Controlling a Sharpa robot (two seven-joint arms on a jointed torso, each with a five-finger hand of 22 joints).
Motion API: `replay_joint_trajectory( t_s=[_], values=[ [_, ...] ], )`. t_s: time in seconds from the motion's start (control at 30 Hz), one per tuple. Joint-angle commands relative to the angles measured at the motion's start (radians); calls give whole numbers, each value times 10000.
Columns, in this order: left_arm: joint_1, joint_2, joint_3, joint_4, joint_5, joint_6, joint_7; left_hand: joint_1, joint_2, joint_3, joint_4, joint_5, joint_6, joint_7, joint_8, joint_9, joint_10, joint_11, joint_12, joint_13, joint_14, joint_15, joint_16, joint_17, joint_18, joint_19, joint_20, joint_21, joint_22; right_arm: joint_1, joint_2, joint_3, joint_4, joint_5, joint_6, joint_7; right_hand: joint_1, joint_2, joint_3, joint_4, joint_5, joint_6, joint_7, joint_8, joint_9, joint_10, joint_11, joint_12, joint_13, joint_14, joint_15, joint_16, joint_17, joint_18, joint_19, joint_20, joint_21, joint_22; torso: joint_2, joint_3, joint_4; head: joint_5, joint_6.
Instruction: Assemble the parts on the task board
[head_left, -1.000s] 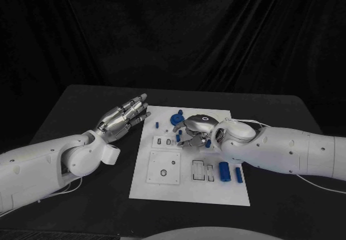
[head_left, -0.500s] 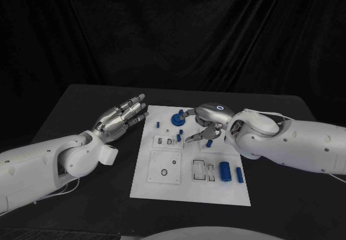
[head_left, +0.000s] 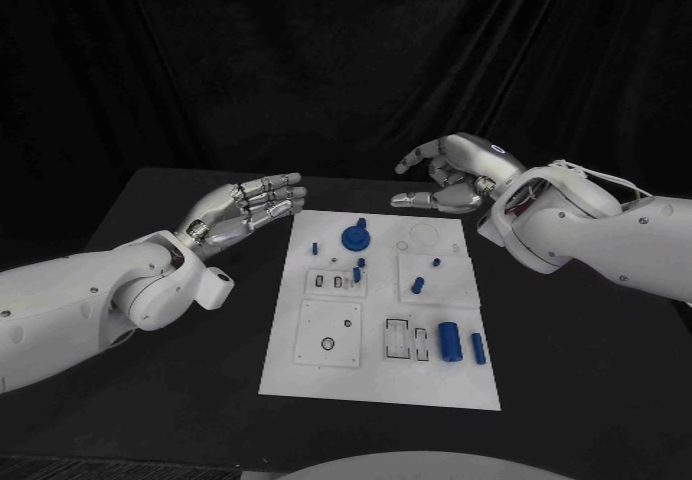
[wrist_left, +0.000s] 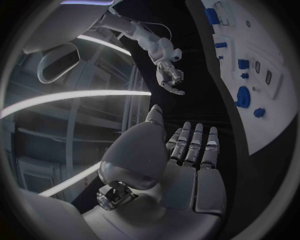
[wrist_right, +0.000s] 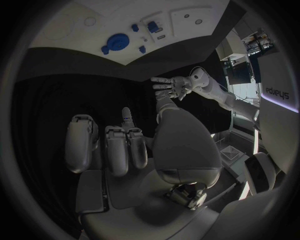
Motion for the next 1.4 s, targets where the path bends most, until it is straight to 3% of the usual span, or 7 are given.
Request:
replay_joint_trajectory(
  t_s=[0.03,0.3,0.4,0.6,0.77,1.03,1.4],
  values=[
    [298,151,13,-47,-3263,-1187,-62,-1451,-257,-926,17,-1194,-208,-17,-131,-25,1196,676,497,750,1161,229,871,154,-160,2122,15,1040,399,76,-79,-7,-79,1344,-233,201,27,107,69,-11,43,138,5,83,23,1048,109,36,2628,1029,102,-6,2544,-38,212,41,45,1890,-7,19,-25,-38,-43],
    [718,484,14,-108,-5357,-977,-2058,-1486,-8,-1241,-16,-1114,594,351,-14,96,3122,466,2472,3085,3204,-86,3242,1135,-34,4027,-182,1894,744,117,-118,-8,-272,1414,327,213,133,250,146,-30,94,273,22,164,46,1048,145,36,2628,1021,131,-42,2507,-25,185,67,-15,1886,-42,152,-116,7,-131],
    [802,602,14,-94,-5584,-490,-3062,-1619,205,-1334,85,-1169,1971,468,339,238,2591,45,7342,6922,2755,-678,8239,4305,21,4914,-957,3971,2159,91,-156,-9,-341,1378,412,194,157,269,158,-34,107,289,22,173,48,1048,146,36,2628,1018,133,-54,2494,-24,183,71,-19,1887,-65,210,-179,70,-192],
    [913,791,16,-22,-5763,427,-5122,-1460,23,-1062,-82,-1126,3954,745,2128,933,10273,-398,13930,13475,10614,-909,12164,13887,-651,6584,-1290,8856,6843,5,-232,-10,-436,1348,541,110,257,368,204,-55,212,333,25,197,49,1048,155,36,2628,1016,142,-58,2489,-21,179,82,-27,1894,-66,331,-300,213,-290],
    [1022,1002,17,32,-5806,1008,-6692,-2196,-189,-863,-68,-1087,4860,232,4029,2244,10548,-724,14033,13645,11614,-1316,12111,14866,-1371,10432,-1542,12953,12898,-132,-211,-10,-558,1340,596,33,431,515,230,-86,602,405,32,229,42,1048,179,36,2628,1012,160,-73,2470,-13,165,103,-63,1904,-50,508,-467,323,-344],
    [1168,1450,19,44,-5820,1826,-8510,-2755,11,-584,-121,-573,5221,-329,5895,4593,10548,-1241,14033,13645,11614,-1796,12111,14866,-1392,10794,-1748,13173,13422,-358,-145,-10,-738,1337,666,-91,479,666,224,-92,910,453,42,241,31,1048,203,36,2628,1005,180,-98,2440,-3,149,120,-109,1902,-34,657,-546,303,-416],
    [1198,2342,19,-431,-5823,2560,-10176,-2949,162,-416,-76,-475,5481,-503,6061,5250,10548,-1414,14033,13645,11614,-1962,12111,14866,-1393,10823,-1901,13158,13460,-492,-118,-10,-805,1336,704,-191,533,795,193,-115,1291,485,54,237,9,1048,230,36,2628,999,203,-119,2413,11,129,141,-173,1891,-73,875,-758,518,-522]
  ],
)
